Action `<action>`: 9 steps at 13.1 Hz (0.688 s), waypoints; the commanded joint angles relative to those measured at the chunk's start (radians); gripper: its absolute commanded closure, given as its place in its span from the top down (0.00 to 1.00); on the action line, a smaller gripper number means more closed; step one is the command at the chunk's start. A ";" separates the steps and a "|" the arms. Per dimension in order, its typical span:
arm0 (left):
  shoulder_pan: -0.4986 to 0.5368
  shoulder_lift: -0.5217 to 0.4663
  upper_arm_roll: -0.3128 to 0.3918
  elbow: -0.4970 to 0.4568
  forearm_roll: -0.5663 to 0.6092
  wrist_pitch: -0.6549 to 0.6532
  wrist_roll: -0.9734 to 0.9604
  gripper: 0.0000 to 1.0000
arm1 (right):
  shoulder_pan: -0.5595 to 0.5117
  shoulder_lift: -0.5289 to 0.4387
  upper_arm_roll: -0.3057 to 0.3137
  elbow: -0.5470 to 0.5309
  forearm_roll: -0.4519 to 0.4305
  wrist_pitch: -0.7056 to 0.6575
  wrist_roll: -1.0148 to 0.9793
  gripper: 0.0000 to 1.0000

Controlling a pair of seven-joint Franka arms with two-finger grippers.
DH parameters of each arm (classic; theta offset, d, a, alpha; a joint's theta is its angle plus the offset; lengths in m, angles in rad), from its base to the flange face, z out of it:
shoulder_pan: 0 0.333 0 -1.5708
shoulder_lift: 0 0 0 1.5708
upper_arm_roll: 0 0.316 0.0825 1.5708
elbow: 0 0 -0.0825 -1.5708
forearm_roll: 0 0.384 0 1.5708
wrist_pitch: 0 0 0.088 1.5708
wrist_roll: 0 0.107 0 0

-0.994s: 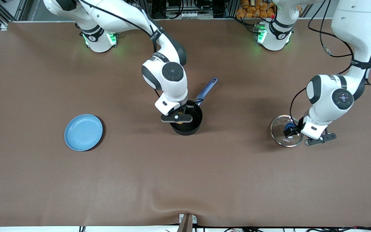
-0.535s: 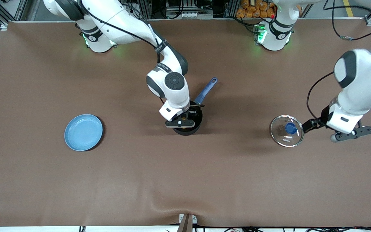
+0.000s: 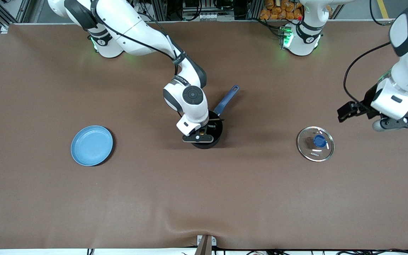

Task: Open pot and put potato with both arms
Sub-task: 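Lower the potato into the pot and open the right gripper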

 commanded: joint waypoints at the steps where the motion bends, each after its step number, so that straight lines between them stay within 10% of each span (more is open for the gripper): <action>1: 0.006 -0.011 -0.006 0.072 -0.020 -0.114 0.023 1.00 | 0.005 0.010 -0.006 0.024 -0.022 -0.003 0.040 1.00; 9: 0.011 -0.002 0.002 0.158 -0.011 -0.208 0.023 1.00 | -0.019 -0.143 -0.001 0.030 -0.010 -0.227 0.025 1.00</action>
